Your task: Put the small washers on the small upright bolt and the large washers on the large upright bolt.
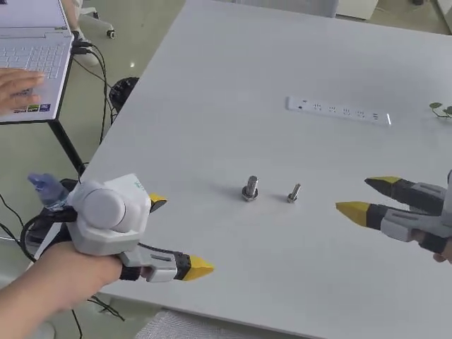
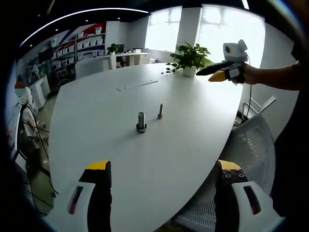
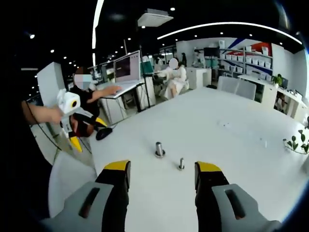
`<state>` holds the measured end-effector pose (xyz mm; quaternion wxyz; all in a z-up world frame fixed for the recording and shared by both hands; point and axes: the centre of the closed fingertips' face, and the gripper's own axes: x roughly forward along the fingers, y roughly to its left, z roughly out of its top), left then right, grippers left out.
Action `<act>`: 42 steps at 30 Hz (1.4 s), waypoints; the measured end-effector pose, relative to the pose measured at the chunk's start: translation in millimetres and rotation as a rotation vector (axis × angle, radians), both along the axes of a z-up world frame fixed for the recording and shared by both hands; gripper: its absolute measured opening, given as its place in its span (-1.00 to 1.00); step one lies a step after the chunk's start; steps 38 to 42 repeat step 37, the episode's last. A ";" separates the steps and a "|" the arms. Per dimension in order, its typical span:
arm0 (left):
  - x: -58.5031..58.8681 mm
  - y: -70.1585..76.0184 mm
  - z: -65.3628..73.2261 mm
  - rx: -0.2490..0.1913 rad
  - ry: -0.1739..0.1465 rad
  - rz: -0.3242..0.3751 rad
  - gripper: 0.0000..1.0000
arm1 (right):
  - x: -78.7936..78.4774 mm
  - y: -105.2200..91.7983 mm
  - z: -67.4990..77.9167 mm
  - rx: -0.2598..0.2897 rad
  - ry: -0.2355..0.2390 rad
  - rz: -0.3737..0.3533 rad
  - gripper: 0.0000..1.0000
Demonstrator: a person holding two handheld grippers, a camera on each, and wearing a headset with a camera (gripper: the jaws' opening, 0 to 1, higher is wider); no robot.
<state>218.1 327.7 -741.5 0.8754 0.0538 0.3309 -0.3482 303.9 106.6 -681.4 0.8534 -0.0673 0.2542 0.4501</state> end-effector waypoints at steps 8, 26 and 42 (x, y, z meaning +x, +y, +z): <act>-2.3 -6.2 4.2 -0.060 -0.010 0.018 0.79 | -30.6 -4.1 -15.6 0.016 0.013 0.005 0.30; -4.4 -6.0 2.3 -0.116 -0.029 0.046 0.86 | -62.3 -46.6 -61.8 0.007 0.049 -0.054 0.95; -8.3 -8.7 -6.9 -0.107 -0.008 0.039 0.86 | -69.5 -52.4 -67.6 -0.016 0.044 -0.048 1.00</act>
